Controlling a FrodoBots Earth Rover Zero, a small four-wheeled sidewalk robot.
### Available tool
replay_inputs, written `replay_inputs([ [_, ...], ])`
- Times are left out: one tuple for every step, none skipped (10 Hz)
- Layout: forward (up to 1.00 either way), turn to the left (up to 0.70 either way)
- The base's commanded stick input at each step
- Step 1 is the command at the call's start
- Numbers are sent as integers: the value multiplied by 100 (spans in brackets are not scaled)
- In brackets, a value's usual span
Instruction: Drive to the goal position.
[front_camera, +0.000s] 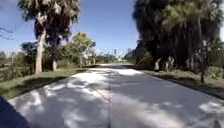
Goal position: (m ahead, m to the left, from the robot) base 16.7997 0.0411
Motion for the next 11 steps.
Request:
replay_inputs([
  [70,0],
  [70,0],
  [70,0],
  [70,0],
  [70,0],
  [70,0],
  [70,0],
  [70,0],
  [70,0],
  [70,0],
  [70,0],
])
